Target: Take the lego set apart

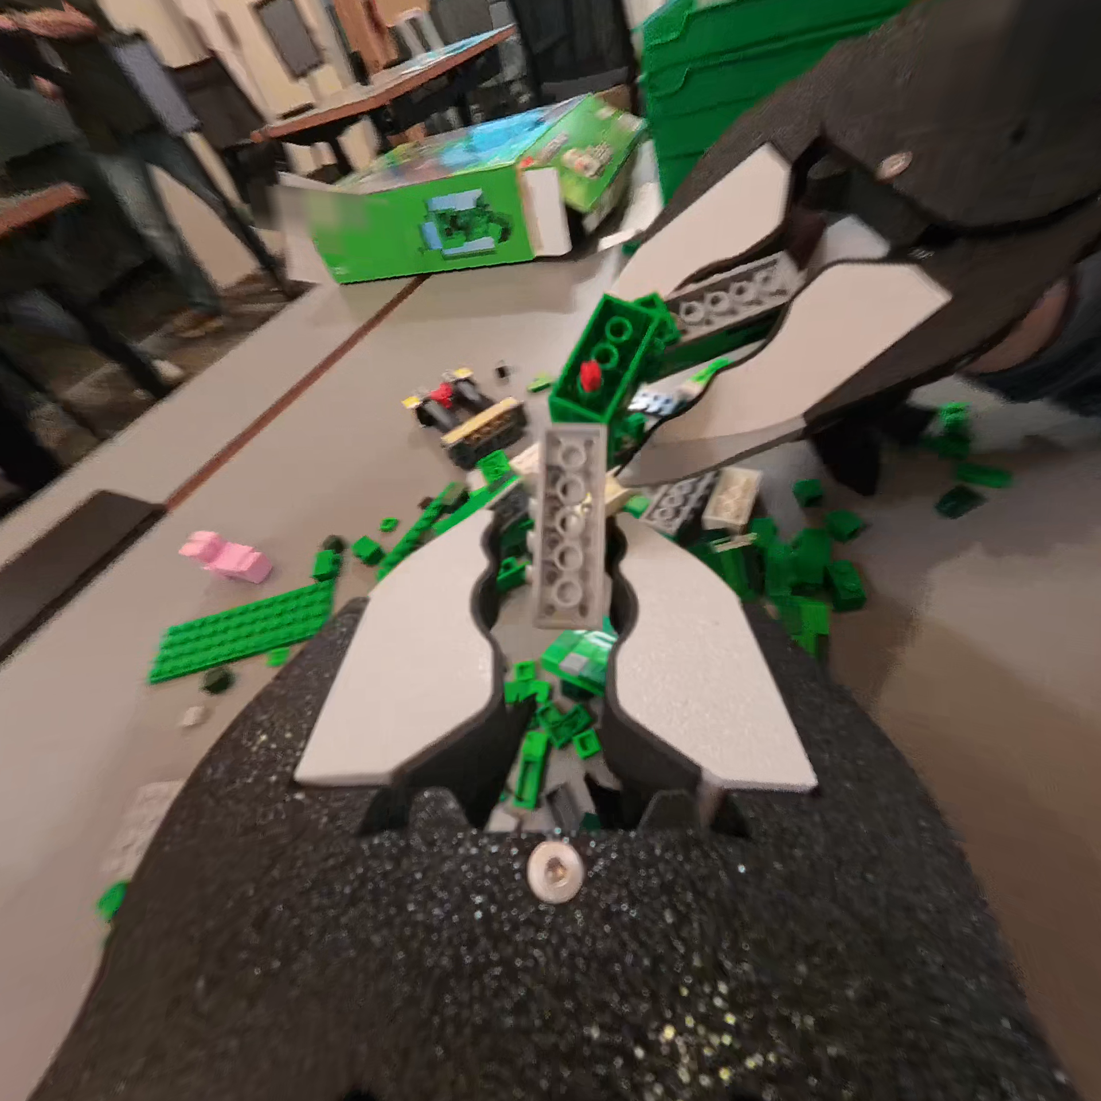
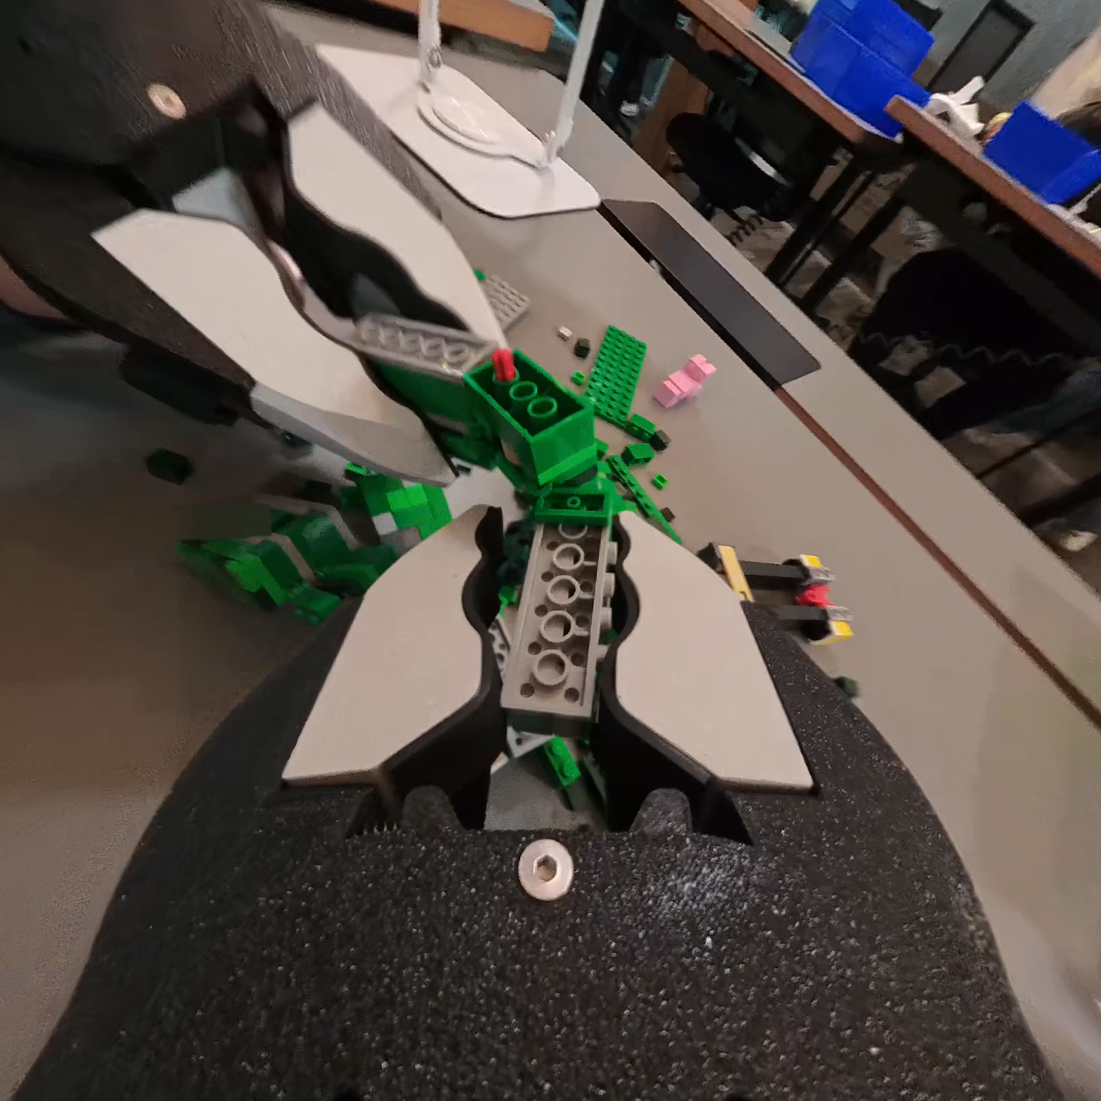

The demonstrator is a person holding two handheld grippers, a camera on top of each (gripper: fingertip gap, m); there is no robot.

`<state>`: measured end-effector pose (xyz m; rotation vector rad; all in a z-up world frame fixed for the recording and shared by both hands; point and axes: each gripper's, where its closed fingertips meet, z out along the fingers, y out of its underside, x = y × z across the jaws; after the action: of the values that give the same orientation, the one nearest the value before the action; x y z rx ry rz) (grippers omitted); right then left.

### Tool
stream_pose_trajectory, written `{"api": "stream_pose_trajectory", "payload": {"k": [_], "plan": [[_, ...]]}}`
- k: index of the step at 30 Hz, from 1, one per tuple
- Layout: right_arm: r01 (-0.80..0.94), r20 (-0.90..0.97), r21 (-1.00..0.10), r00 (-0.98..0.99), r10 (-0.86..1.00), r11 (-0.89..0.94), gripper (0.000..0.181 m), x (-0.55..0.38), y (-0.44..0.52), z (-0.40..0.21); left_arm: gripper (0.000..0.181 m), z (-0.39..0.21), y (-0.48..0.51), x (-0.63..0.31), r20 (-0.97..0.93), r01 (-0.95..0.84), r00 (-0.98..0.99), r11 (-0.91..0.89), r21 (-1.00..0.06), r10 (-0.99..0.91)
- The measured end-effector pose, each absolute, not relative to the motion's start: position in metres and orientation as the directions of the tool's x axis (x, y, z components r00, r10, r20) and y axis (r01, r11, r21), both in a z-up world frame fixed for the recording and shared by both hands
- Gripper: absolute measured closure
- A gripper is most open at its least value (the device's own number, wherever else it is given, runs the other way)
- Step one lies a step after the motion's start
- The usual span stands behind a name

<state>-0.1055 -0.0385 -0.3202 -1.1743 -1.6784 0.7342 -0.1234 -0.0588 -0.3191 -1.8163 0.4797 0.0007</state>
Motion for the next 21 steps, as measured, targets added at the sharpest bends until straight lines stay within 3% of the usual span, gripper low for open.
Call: {"api": "stream_pose_trajectory", "payload": {"k": [2, 4, 7, 9, 12, 15, 21], "plan": [[0.402, 0.428, -0.808, -0.100, 0.898, 0.430, 0.148, -0.105, -0.034, -0.323, 0.146, -0.319, -0.059, -0.126, -0.347, -0.414, 0.891, -0.211, -0.885, -0.291], [0.411, 0.483, -0.779, -0.091, 0.871, 0.474, 0.148, -0.105, -0.033, -0.324, 0.159, -0.322, -0.060, -0.122, -0.378, -0.452, 0.873, -0.222, -0.864, -0.307], [0.379, 0.510, -0.780, -0.076, 0.857, 0.498, 0.147, -0.105, -0.033, -0.319, 0.162, -0.315, -0.060, -0.121, -0.292, -0.369, 0.901, -0.216, -0.904, -0.320], [0.297, 0.396, -0.867, -0.079, 0.915, 0.401, 0.145, -0.106, -0.041, -0.307, 0.162, -0.308, -0.061, -0.118, -0.178, -0.254, 0.924, -0.194, -0.948, -0.339], [0.165, 0.084, -0.980, -0.139, 0.987, 0.107, 0.132, -0.103, -0.049, -0.285, 0.162, -0.292, -0.065, -0.111, 0.075, 0.014, 0.903, -0.144, -0.989, -0.424], [0.117, -0.120, -0.988, -0.217, 0.969, -0.096, 0.128, -0.099, -0.048, -0.276, 0.163, -0.272, -0.074, -0.107, 0.278, 0.254, 0.792, -0.122, -0.960, -0.544], [0.094, -0.313, -0.948, -0.424, 0.849, -0.303, 0.144, -0.096, -0.073, -0.265, 0.162, -0.263, -0.082, -0.091, 0.332, 0.336, 0.675, -0.126, -0.933, -0.659]]}}
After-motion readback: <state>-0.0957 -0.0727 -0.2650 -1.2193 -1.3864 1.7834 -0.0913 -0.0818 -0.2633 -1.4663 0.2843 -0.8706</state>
